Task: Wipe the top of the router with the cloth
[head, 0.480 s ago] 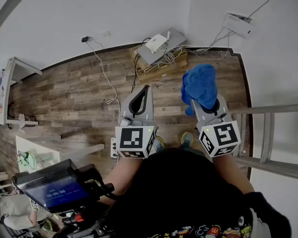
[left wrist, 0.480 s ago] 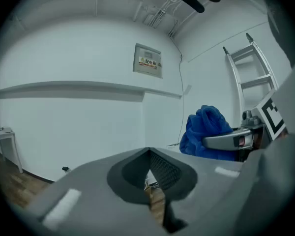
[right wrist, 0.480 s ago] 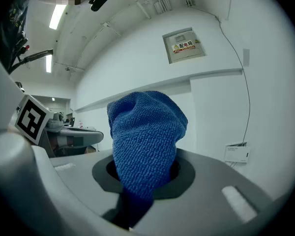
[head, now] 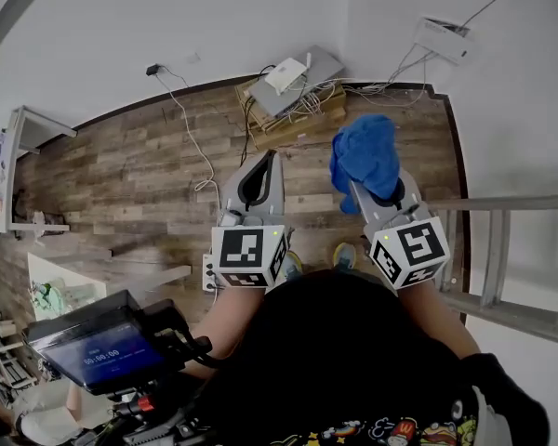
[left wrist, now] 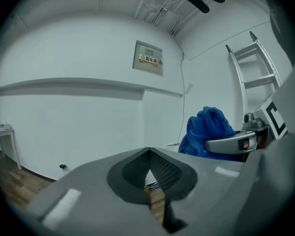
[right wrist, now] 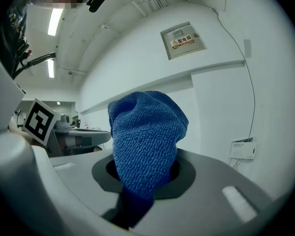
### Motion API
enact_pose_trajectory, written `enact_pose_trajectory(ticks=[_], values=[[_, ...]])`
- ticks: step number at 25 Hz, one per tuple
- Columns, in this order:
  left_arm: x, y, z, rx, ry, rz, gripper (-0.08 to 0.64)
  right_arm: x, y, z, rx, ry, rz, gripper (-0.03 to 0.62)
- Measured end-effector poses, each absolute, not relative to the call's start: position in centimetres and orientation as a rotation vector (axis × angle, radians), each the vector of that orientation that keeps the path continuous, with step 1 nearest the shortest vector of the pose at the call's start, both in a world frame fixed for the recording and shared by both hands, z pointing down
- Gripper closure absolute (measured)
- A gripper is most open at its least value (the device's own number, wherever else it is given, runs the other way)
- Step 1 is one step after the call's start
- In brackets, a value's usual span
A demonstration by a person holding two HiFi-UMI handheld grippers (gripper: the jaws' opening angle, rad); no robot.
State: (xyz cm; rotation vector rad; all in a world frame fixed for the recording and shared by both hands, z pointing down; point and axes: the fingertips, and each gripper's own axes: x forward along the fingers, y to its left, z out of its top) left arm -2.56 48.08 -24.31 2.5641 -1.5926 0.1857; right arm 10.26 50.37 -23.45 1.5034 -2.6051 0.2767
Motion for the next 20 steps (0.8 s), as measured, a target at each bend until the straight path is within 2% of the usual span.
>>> enact_pose_trajectory(ticks=[3, 9, 13, 20], values=[[-0.4, 47.2, -24.5, 2.555, -1.578, 0.195, 0.560, 11.8, 49.9, -23.6, 1.453, -2.620, 0.291, 0.471], [4.3, 42.3, -20.1, 2.520, -1.613, 0.254, 0.560, 16.1, 43.8, -17.8, 1.314, -2.675, 0.306, 0.471], [2.3, 39.7, -17.9, 2.447, -1.640, 0.301, 0.560, 15.1, 40.4, -15.0, 1.265, -2.661, 0.385, 0.471], [-4.6, 25.8, -12.9, 2.423, -1.593, 0.292, 0.560, 9.7, 27.4, -10.4, 1.300, -2.585, 0.419, 0.471]])
